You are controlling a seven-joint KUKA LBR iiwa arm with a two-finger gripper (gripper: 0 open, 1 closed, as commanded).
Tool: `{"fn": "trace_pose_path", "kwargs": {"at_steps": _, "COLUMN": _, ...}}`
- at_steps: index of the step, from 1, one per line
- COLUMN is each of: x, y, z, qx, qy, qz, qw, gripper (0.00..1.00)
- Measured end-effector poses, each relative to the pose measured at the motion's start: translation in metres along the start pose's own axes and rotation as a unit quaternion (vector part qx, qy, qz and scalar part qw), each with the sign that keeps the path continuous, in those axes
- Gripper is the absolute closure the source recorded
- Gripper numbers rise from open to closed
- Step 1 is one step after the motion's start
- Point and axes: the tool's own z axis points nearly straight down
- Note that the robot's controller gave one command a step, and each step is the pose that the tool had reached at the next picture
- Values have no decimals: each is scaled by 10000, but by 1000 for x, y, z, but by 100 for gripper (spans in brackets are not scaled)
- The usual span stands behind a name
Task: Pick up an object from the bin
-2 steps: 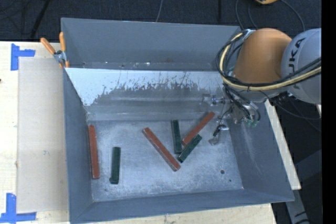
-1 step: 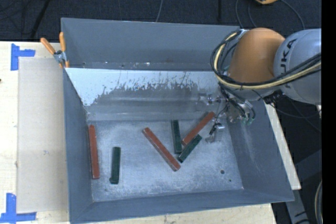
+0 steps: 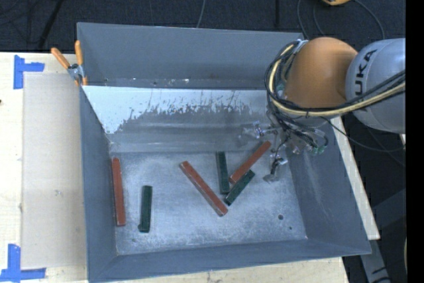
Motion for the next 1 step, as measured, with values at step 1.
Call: {"fn": "trace_pose_path", "kwargs": {"at_steps": 1, "x": -3, "y": -4, "z": 51, "qx": -10, "qy": 8, "qz": -153, "qw": 9999, "gripper": 0}}
